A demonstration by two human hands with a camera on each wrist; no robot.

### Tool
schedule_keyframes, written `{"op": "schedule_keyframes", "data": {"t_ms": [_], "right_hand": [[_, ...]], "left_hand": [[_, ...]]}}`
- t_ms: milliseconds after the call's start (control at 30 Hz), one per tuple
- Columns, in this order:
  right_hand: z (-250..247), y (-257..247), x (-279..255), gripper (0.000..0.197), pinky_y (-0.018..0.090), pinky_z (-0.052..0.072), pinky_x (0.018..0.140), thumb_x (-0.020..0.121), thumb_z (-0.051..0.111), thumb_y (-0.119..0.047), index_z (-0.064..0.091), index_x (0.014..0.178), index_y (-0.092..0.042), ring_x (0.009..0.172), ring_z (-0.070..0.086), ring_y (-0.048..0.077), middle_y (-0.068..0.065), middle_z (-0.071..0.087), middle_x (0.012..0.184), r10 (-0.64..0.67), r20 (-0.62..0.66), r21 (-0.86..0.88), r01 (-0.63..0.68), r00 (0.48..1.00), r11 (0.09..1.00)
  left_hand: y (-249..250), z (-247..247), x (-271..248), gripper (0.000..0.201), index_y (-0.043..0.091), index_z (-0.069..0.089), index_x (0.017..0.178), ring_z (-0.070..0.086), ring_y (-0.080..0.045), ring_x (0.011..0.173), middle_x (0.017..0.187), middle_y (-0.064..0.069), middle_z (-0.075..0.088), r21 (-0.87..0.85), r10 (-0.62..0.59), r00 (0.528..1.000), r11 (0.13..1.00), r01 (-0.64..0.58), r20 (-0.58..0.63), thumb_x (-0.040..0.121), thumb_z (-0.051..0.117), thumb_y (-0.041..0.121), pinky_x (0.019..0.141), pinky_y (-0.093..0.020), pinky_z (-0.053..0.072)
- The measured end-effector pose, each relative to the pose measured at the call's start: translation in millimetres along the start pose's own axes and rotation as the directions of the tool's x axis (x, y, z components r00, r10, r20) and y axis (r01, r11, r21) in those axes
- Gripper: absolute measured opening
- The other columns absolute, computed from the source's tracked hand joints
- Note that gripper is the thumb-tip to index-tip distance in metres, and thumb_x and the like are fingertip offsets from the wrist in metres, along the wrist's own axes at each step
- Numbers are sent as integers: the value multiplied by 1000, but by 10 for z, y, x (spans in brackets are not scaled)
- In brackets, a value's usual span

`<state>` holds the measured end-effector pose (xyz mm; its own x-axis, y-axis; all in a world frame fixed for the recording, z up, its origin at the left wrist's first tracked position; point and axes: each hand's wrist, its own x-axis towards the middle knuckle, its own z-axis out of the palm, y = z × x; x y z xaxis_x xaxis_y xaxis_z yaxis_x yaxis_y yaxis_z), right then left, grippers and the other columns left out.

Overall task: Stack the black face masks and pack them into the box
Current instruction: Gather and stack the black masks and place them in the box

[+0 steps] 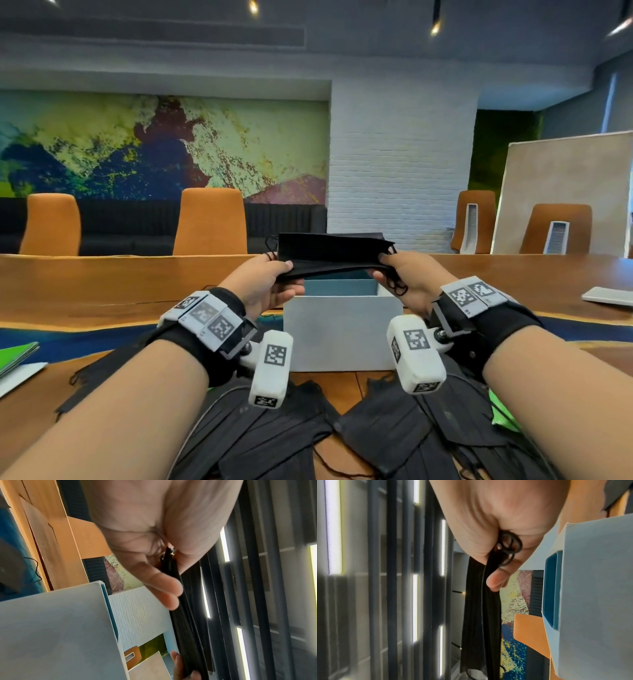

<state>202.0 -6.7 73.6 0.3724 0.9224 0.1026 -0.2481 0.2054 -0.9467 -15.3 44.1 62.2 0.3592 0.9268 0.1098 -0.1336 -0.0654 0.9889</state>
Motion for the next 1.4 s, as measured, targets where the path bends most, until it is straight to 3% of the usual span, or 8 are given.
{"op": "schedule_keyframes", "data": {"t_ms": [200,400,567,833,1000,1167,1267,1400], "right_hand": [[14,-95,290,9,18,53,46,96,53,-7,55,92,1,49,67,17,17,63,84,66,1,-57,-66,998,996],[20,-11,581,6,31,58,58,96,51,-3,55,96,2,65,67,24,18,61,91,69,-5,-75,-69,998,995],[-3,76,658,12,25,57,50,95,57,-19,57,94,-7,70,61,17,9,63,84,94,9,-216,-90,996,972],[-15,-39,555,11,37,54,84,94,58,-18,55,84,-13,79,60,21,12,60,96,1,-48,-306,-16,999,952],[41,-203,532,3,33,57,46,96,54,-7,54,97,-5,70,65,23,14,61,92,18,-101,-178,-36,995,983],[-45,-356,753,16,24,48,34,99,45,-2,51,84,1,37,62,16,14,58,82,19,-117,-43,-24,993,999],[-61,-327,1020,16,26,47,32,99,43,-1,51,85,3,37,63,20,17,61,79,44,-136,-18,-47,990,999],[-54,-194,1423,20,25,45,30,100,42,-4,50,83,3,36,62,21,15,63,48,72,-184,-115,-94,980,989]], "left_hand": [[18,-49,341,14,4,50,109,60,-7,44,77,-11,60,-112,-46,998,993,42,-39,98,49,12,38,-14,47],[-6,-114,590,16,3,52,83,54,-7,38,61,-9,59,-97,-109,992,990,102,-66,96,47,11,36,-13,45],[-92,-106,583,8,10,49,92,54,-8,39,70,-10,55,-33,-91,995,995,90,-49,97,43,7,36,-14,43],[19,12,341,15,17,54,96,54,-6,45,73,-5,57,85,-30,999,996,33,-38,99,42,9,39,-14,39],[122,44,314,8,17,54,92,58,-9,65,83,-2,60,103,-36,996,994,45,-84,97,48,19,53,-21,43],[62,-109,512,40,12,43,137,41,-27,128,135,-9,45,285,-116,982,946,154,-147,99,46,23,105,-46,36],[-82,-219,669,49,10,33,144,31,-33,138,152,-14,30,286,-230,961,920,266,-155,99,47,19,110,-55,28],[-270,-290,833,41,8,38,140,40,-35,131,146,-17,38,241,-370,928,898,367,-36,100,42,15,105,-60,34]]}}
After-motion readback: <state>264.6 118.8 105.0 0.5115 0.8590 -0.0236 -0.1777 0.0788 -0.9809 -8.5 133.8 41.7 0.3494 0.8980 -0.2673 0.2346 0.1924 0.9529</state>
